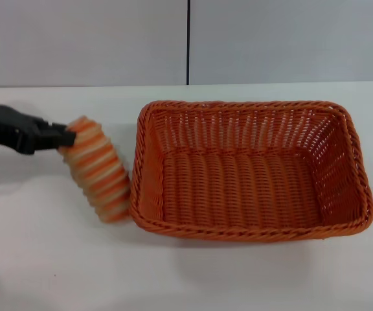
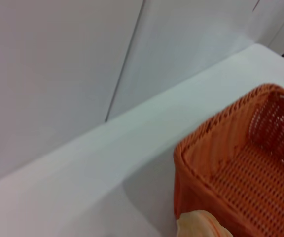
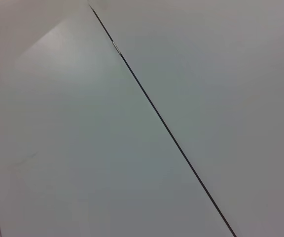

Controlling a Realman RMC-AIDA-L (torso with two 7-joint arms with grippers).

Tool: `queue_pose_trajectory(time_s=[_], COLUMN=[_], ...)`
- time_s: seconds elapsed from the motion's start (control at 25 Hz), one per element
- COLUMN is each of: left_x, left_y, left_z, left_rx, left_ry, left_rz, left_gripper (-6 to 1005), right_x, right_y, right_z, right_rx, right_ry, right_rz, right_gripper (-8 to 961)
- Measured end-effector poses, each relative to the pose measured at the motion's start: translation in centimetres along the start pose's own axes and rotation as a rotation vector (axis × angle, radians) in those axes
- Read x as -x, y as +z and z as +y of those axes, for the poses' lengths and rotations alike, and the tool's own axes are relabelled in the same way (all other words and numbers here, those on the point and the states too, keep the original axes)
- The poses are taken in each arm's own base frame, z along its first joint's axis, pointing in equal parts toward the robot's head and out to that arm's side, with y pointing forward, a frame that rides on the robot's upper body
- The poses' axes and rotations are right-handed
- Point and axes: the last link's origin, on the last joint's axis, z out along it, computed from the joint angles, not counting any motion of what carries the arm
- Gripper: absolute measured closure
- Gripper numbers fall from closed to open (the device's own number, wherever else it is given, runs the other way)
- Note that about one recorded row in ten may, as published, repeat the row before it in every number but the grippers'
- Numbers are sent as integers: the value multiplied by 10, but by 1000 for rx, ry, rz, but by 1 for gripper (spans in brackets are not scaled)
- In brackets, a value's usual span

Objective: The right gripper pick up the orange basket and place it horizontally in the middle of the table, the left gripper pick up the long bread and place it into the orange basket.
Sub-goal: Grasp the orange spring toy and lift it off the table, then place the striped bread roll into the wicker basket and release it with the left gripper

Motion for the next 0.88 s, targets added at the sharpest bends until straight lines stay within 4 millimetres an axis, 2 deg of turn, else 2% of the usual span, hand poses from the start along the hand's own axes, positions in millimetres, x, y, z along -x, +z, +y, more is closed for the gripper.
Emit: queue_pose_trajectory(time_s=[0.24,0.36,0.4,0.52,0.64,0.68,0.76,0.88], left_x=[-24,-24,-46,-55,-78,-78,-96,-108], left_y=[-10,-10,-17,-19,-24,-24,-26,-28], left_z=[7,7,15,20,34,34,49,62], left_rx=[-18,-18,-14,-2,57,57,123,177], left_ry=[67,67,112,124,160,160,190,211], left_rz=[40,40,59,76,135,135,177,207], left_gripper=[805,837,847,864,881,886,898,912], right_x=[2,2,2,1,0,0,-1,-2], right_y=[-1,-1,-1,0,2,2,3,2], right_z=[1,2,2,3,4,5,5,6], right_rx=[4,8,10,21,29,31,37,41], right_ry=[-5,-4,-4,-8,-6,-6,-1,6], right_rz=[-11,-13,-13,-16,-19,-20,-23,-27], right_gripper=[571,571,571,571,571,571,571,572])
